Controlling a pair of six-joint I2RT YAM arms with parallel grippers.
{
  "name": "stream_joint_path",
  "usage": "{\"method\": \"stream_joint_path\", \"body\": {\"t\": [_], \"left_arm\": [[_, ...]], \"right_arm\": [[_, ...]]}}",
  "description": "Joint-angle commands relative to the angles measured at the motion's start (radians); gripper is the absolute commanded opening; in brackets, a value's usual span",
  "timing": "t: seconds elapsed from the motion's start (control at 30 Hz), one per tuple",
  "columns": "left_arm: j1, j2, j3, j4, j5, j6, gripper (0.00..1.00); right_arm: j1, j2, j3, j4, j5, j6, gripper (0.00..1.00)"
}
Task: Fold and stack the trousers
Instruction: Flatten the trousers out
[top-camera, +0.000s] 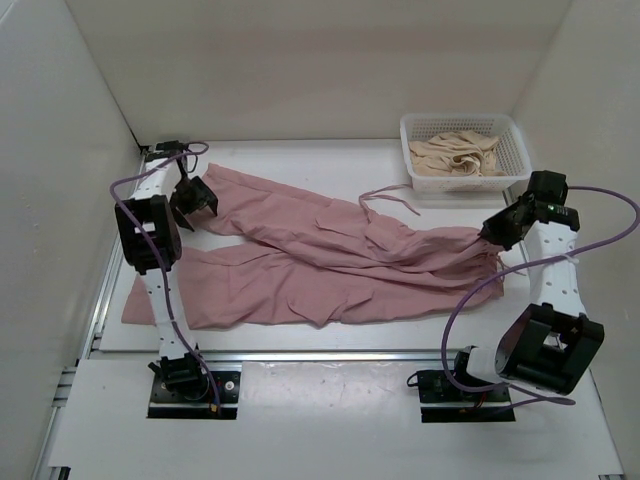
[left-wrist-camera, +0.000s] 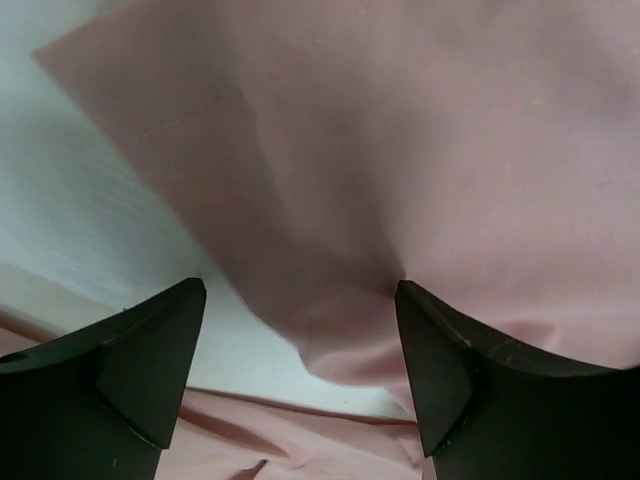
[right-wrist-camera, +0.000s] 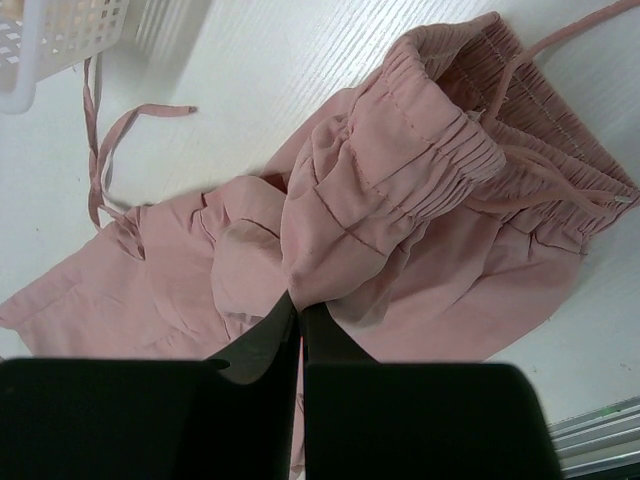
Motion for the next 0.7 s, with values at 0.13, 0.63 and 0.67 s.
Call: {"method": "stream_joint_path", "body": {"t": [0.13,0.63,0.67], "left_arm": [[0.001,0.074,0.088,-0.007,0.016,-0.026,0.71],[0.080,-0.178,0.289,-0.049,-0.024,-0.053,0.10],[0.080,-0.163,0.301,-0.049,-0.013,-0.053,0.10]], "right_arm": [[-0.005,0.047,0.032,0.041,-0.027,-0.016,0.00],[-0.014,0.041,0.109,0.009,0.013,-0.036,0.00],[-0.014,0.057,0.122,0.018,0.013,-0.036,0.00]]}}
